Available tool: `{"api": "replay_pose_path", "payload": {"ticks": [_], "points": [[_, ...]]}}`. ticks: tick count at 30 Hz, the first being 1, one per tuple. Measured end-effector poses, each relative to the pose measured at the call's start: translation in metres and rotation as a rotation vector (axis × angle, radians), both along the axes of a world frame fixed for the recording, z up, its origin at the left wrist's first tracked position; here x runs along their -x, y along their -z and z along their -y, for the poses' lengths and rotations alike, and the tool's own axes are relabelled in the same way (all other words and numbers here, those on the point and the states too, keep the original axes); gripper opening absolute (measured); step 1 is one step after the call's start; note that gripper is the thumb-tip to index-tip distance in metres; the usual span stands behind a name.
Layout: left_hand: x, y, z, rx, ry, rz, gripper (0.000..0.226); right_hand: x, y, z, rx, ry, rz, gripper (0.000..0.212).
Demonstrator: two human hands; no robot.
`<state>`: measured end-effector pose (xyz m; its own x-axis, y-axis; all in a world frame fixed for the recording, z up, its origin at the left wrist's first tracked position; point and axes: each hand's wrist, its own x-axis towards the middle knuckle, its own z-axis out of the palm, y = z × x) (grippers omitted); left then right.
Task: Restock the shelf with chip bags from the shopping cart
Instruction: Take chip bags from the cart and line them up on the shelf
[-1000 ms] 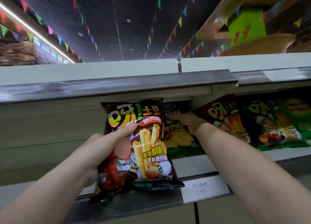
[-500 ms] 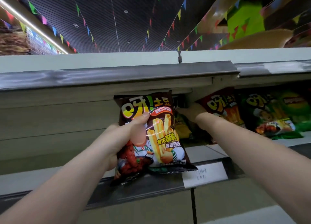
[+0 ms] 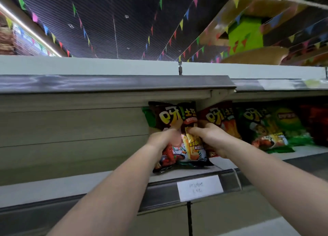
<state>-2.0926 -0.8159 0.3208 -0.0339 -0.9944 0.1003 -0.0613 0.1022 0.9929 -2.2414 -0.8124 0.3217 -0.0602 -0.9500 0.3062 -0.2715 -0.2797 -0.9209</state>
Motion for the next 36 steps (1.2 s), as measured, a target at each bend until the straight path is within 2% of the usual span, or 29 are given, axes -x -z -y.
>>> {"api": "replay_pose_path", "payload": {"ticks": [3,5,8,14,21,25,29,30,36], "points": [[-0.001,0.005,0.000,-0.047,0.050,0.052,0.036,-0.002,0.007,0.006,0.020,0.037,-0.006,0.044],[-0.004,0.008,0.001,-0.054,0.075,0.121,0.027,-0.003,0.013,0.012,0.011,0.068,0.002,0.036],[-0.006,0.013,0.007,0.018,0.036,0.227,0.035,-0.007,0.017,0.022,0.014,0.099,0.037,0.025],[-0.005,0.017,0.022,0.095,-0.076,0.320,0.041,-0.016,0.018,0.040,0.108,0.111,0.048,0.056],[-0.002,0.019,0.023,0.158,-0.104,0.493,0.036,-0.014,0.020,0.044,0.112,0.129,-0.022,0.060],[0.000,0.017,0.015,0.161,-0.083,0.425,0.030,-0.013,0.015,0.034,0.089,0.236,-0.194,0.055],[0.003,0.014,0.006,0.167,-0.143,0.380,0.060,-0.015,0.006,0.014,0.188,0.354,-0.398,0.051],[0.004,0.012,0.004,0.190,-0.193,0.381,0.061,-0.016,0.004,0.008,0.220,0.363,-0.421,0.047],[-0.010,0.011,-0.027,0.378,-0.379,0.295,0.042,-0.042,0.002,-0.026,0.417,0.206,-0.417,0.034]]}}
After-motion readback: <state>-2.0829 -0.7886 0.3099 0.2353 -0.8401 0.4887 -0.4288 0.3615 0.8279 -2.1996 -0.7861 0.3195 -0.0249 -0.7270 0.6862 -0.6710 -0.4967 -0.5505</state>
